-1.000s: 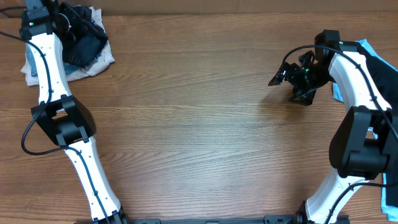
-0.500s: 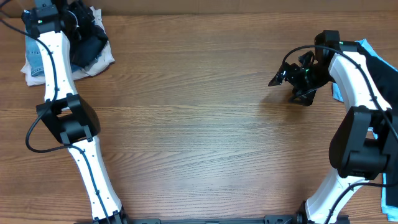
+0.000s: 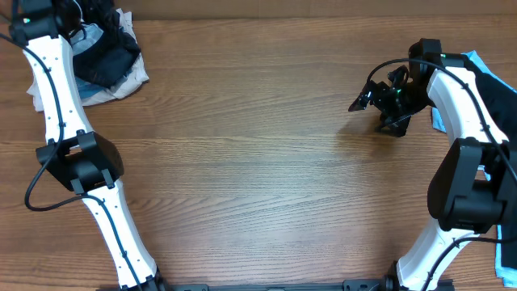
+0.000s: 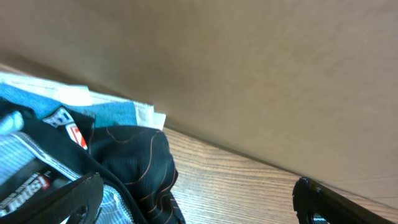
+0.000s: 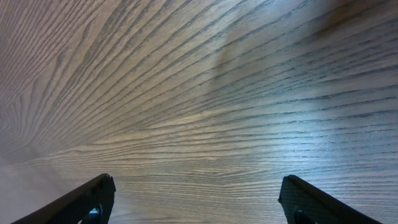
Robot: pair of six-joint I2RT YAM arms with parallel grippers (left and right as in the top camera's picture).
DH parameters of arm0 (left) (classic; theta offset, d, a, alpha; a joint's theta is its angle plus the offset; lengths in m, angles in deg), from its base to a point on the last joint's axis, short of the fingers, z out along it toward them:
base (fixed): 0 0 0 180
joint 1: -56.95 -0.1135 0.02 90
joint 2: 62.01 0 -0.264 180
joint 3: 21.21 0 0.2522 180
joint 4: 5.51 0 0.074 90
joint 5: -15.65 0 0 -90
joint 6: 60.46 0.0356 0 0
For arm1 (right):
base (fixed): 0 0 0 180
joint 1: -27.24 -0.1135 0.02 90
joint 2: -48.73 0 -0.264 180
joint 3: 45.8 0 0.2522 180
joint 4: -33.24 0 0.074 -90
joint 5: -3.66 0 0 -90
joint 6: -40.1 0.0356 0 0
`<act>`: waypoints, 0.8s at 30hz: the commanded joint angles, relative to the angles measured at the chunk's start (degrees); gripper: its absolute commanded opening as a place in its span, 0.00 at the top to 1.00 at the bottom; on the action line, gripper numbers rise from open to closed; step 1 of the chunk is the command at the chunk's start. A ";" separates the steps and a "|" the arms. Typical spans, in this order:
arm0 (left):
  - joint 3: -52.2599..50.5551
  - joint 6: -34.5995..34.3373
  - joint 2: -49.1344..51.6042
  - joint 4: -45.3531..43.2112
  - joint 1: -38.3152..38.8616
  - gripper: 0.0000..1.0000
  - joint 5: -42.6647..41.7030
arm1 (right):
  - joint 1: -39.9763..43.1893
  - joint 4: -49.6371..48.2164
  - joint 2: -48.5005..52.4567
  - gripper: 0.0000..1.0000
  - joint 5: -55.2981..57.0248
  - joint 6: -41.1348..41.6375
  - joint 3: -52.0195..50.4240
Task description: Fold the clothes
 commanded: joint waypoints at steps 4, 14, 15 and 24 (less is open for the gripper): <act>1.07 1.40 -1.86 0.74 -3.39 0.03 5.20 | -0.28 -0.28 -0.20 0.11 -0.33 -0.42 1.25; -8.13 1.57 -0.96 -1.51 -8.15 0.31 10.10 | -0.28 -0.90 -0.20 0.11 -0.33 -0.42 1.25; -9.09 2.12 -0.96 -2.49 -8.33 0.31 10.19 | -0.28 -0.87 -0.20 0.11 -0.33 -0.39 1.25; -18.60 4.74 -0.96 -12.83 -8.70 0.34 10.36 | -0.28 0.04 -0.20 0.11 -0.35 -0.37 1.25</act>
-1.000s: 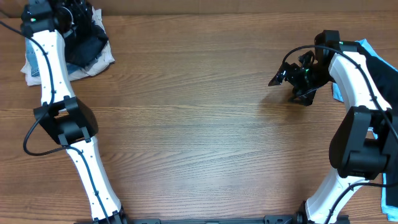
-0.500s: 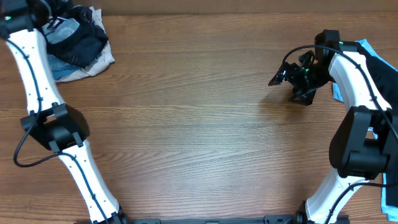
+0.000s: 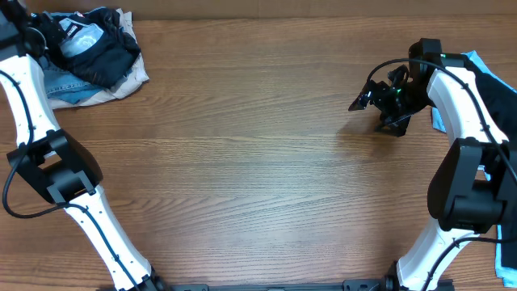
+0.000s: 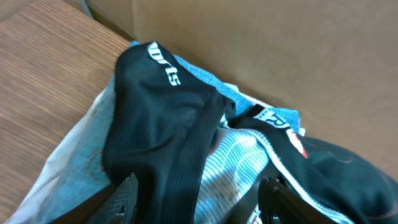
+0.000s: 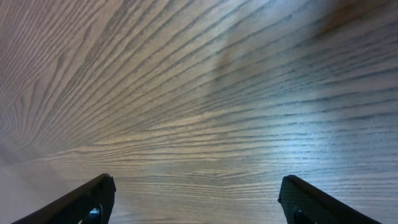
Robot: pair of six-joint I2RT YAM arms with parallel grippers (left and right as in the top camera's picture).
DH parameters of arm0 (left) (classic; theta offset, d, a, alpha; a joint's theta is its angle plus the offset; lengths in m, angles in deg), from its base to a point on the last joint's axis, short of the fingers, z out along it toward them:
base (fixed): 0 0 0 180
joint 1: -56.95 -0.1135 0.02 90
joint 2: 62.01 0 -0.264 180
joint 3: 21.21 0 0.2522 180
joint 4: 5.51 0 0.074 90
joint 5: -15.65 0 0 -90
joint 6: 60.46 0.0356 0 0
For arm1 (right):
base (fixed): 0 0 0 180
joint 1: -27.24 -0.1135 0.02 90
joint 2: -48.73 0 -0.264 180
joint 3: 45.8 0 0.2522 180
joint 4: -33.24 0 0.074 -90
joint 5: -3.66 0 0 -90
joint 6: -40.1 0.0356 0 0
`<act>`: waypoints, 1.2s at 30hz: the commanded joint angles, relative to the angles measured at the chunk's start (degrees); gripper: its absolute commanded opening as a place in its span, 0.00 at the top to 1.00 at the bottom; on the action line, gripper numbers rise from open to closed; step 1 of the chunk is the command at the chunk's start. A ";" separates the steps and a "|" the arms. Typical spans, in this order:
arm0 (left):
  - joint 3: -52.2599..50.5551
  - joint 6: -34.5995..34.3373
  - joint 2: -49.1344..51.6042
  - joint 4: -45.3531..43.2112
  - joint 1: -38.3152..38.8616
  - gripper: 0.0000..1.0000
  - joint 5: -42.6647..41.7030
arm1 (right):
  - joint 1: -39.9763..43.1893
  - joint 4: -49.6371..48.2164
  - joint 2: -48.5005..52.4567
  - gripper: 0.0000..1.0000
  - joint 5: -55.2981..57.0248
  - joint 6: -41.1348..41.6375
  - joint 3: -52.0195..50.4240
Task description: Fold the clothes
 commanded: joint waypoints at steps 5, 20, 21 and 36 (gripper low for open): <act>-9.66 1.88 0.09 -7.45 0.26 0.32 0.94 | -0.28 0.79 -0.20 0.11 -0.35 -0.42 1.25; -4.20 1.81 -11.23 -3.23 -0.22 0.10 -0.61 | -0.28 1.27 -0.20 0.11 -0.42 0.02 1.25; -3.93 1.81 -12.59 -2.99 -0.22 0.08 -0.61 | -0.28 1.07 -0.20 0.11 -0.42 0.02 1.27; -3.76 -4.07 -36.06 16.13 -0.02 0.00 -22.08 | -0.26 1.92 -15.17 0.11 -0.33 0.22 3.23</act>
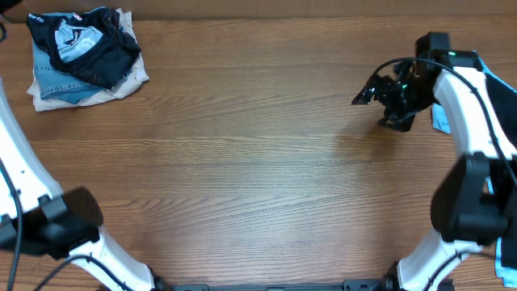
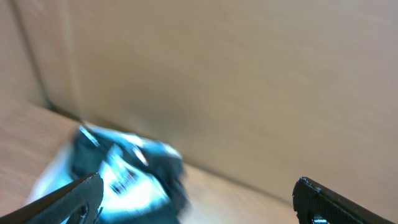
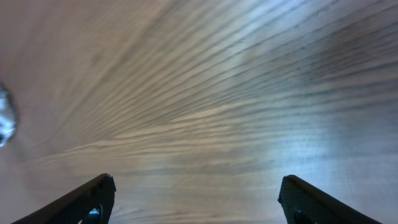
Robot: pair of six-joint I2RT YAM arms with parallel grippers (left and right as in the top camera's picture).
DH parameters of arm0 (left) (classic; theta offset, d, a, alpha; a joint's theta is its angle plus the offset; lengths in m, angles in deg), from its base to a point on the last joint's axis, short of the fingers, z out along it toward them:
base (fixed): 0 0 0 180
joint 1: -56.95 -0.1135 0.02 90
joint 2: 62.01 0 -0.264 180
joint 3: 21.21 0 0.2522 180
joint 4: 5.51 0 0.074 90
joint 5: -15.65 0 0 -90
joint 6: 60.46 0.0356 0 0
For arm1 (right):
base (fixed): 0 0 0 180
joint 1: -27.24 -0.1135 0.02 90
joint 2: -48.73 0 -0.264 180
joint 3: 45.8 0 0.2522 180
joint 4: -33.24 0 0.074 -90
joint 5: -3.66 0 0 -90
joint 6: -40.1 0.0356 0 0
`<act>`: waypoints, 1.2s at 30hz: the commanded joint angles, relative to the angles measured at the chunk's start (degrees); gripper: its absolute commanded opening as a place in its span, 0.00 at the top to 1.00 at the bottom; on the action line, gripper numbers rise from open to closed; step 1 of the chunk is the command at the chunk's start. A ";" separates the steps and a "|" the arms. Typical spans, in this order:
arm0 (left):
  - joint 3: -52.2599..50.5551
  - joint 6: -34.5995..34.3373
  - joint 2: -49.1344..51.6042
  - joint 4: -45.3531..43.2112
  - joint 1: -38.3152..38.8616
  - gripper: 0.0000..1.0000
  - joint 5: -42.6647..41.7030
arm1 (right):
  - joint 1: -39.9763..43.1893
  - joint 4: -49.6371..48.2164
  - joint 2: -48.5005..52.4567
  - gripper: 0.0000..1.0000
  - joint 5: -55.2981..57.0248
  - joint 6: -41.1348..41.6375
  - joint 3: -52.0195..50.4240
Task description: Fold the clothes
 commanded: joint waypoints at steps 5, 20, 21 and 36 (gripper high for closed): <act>0.52 3.72 -8.76 15.39 0.02 0.00 -14.58 | -1.16 5.84 -18.47 0.11 -0.33 -0.37 2.34; 0.50 15.69 -13.42 43.23 10.12 0.00 -5.29 | -15.80 18.32 -36.52 0.10 23.54 11.06 2.25; 0.48 15.69 -13.62 44.24 10.73 0.00 -4.33 | -15.80 19.06 -38.12 0.10 24.48 11.23 2.25; -17.99 17.99 -29.29 42.18 20.79 0.00 2.82 | -15.80 11.32 -64.92 0.10 35.21 18.29 -18.43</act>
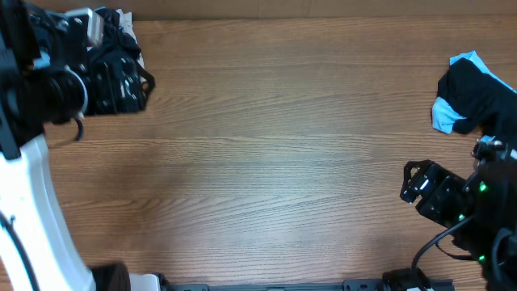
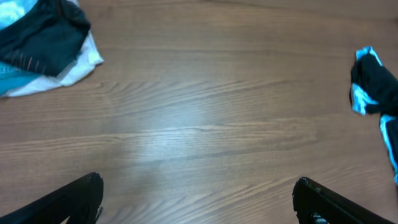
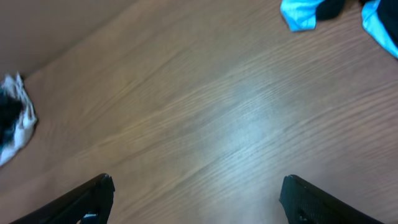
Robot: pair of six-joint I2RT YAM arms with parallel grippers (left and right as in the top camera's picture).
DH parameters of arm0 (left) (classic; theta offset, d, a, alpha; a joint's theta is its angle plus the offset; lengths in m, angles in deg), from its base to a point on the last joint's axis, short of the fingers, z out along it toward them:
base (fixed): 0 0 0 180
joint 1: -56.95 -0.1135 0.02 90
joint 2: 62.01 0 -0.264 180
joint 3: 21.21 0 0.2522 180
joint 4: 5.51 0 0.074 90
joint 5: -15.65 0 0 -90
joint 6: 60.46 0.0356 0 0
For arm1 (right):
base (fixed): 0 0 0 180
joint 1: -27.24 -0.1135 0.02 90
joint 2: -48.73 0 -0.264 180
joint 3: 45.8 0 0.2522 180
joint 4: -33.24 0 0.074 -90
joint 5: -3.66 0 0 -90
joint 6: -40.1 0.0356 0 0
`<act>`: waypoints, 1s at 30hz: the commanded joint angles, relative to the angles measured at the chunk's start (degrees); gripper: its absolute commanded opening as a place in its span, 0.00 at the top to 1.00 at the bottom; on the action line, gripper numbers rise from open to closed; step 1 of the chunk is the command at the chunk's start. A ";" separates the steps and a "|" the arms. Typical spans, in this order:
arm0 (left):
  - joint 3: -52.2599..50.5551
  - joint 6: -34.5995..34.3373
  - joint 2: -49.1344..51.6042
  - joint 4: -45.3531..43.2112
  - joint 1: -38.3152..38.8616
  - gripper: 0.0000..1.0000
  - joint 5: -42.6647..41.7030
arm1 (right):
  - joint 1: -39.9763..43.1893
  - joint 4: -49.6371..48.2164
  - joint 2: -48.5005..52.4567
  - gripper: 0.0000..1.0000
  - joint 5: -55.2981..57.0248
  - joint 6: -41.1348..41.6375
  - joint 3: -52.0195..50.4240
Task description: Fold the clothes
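Observation:
A pile of clothes (image 2: pixel 38 38), dark garments on pale ones, lies at the table's back left; overhead, its edge (image 1: pixel 123 19) peeks out behind my left gripper (image 1: pixel 121 81). A black and blue garment (image 1: pixel 467 95) lies crumpled at the back right, also in the left wrist view (image 2: pixel 372 88) and the right wrist view (image 3: pixel 309 11). The left gripper (image 2: pixel 199 205) hangs high over the table, open and empty. The right gripper (image 1: pixel 428 190) is at the front right, likewise open (image 3: pixel 202 202) above bare wood.
The wooden table (image 1: pixel 275 153) stretches between the two heaps. A brown cardboard wall (image 3: pixel 56 25) runs along the far edge. More blue cloth (image 3: pixel 384 18) shows at the right wrist view's top right corner.
The left gripper has come from the back left corner to high over the table's left side. The right gripper has gone from beside the black and blue garment to the front right.
The left gripper was open at the pile in the back left corner, first over its right part, then its left, while the right gripper stayed low over bare wood at the back right. The left then stood off the pile. Now both grippers are raised, away from the clothes.

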 commanded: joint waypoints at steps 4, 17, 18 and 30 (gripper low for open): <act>-22.36 1.01 -11.72 -15.04 3.63 0.00 2.86 | -0.11 -12.20 -7.58 0.00 5.73 2.95 -14.97; -34.01 0.63 -7.58 -25.14 3.63 0.00 2.91 | -0.11 -19.32 -4.61 0.00 8.22 2.95 -17.81; -34.05 0.61 -6.73 -25.14 3.63 0.00 2.91 | -0.11 -19.28 -4.48 0.00 8.22 2.95 -17.81; -34.05 0.63 1.81 -25.18 3.61 0.00 3.13 | -0.11 -19.10 -4.39 0.00 8.17 2.95 -17.81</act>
